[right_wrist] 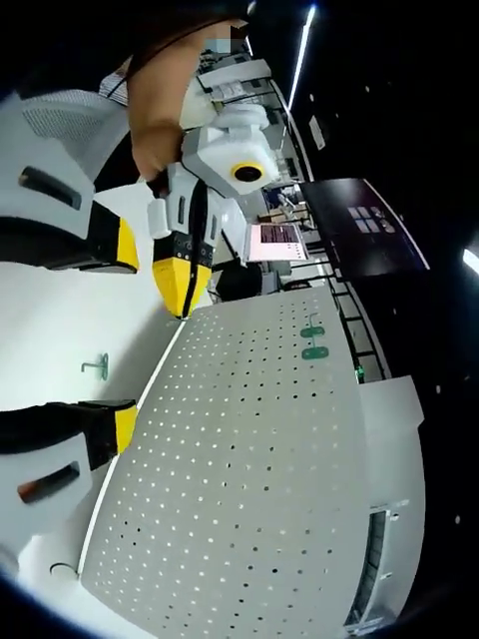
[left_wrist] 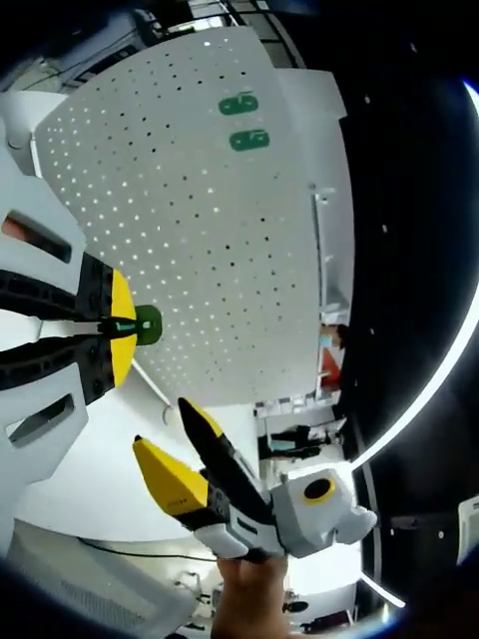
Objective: Insert the hook assembly into the mounting plate slot until the hook locks in place.
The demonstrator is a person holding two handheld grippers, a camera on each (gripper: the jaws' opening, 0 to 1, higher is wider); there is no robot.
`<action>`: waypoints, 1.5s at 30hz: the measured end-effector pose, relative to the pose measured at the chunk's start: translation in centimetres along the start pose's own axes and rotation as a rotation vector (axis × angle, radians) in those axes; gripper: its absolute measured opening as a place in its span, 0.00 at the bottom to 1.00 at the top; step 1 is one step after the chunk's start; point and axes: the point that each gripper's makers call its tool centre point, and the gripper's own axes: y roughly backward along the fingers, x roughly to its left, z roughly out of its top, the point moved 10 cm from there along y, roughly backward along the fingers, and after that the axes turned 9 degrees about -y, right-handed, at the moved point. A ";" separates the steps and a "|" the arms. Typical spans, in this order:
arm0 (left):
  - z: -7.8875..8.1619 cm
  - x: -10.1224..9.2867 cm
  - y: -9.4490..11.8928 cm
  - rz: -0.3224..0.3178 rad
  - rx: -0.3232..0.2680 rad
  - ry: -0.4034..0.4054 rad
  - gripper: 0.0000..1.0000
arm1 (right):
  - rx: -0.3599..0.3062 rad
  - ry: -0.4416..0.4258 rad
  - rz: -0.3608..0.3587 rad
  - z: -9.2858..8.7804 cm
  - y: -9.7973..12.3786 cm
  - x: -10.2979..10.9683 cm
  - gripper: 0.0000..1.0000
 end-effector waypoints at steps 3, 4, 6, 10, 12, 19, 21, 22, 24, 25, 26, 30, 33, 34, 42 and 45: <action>0.3 0.6 0.0 0.015 -0.006 0.003 0.03 | -0.016 0.025 0.008 -0.1 0.1 0.2 0.63; 0.5 0.8 -0.1 0.021 -0.007 0.005 0.03 | -0.021 0.031 0.009 -0.1 0.1 0.2 0.66; 0.7 1.1 -0.1 0.033 -0.009 0.009 0.03 | -0.026 0.039 0.013 -0.1 0.1 0.2 0.71; 1.0 1.8 -0.2 0.056 -0.020 0.029 0.03 | -0.024 0.052 0.021 -0.4 0.2 0.2 0.76; 1.3 2.0 -0.3 0.064 -0.026 0.037 0.03 | -0.025 0.061 0.026 -0.5 0.2 0.3 0.78; 1.7 2.9 -0.5 0.105 -0.034 0.054 0.03 | -0.046 0.079 0.037 -0.5 0.5 0.6 0.83; 1.9 3.3 -0.6 0.119 -0.041 0.063 0.03 | -0.054 0.079 0.037 -0.5 0.6 0.5 0.84; 2.1 3.4 -0.7 0.127 -0.045 0.066 0.03 | -0.054 0.076 0.037 -0.5 0.6 0.5 0.84; 2.3 3.7 -0.9 0.138 -0.048 0.067 0.03 | -0.061 0.074 0.035 -0.4 0.7 0.4 0.84; 2.6 3.9 -1.1 0.149 -0.054 0.066 0.03 | -0.064 0.073 0.035 -0.4 0.8 0.4 0.84; 2.7 4.0 -1.2 0.154 -0.057 0.066 0.03 | -0.067 0.070 0.034 -0.4 0.8 0.4 0.84; 3.8 5.0 -1.9 0.196 -0.073 0.060 0.03 | -0.083 0.067 0.034 -0.3 1.1 0.3 0.84; 4.6 6.0 -2.3 0.237 -0.091 0.064 0.03 | -0.088 0.065 0.032 -0.4 1.2 0.2 0.84; 4.9 6.3 -2.5 0.248 -0.096 0.065 0.03 | -0.090 0.061 0.031 -0.4 1.3 0.1 0.84; 6.3 7.9 -3.4 0.315 -0.131 0.056 0.03 | -0.096 0.051 0.019 -0.5 1.6 -0.5 0.84; 6.7 8.5 -3.9 0.335 -0.142 0.057 0.03 | -0.100 0.046 0.017 -0.6 1.6 -0.6 0.84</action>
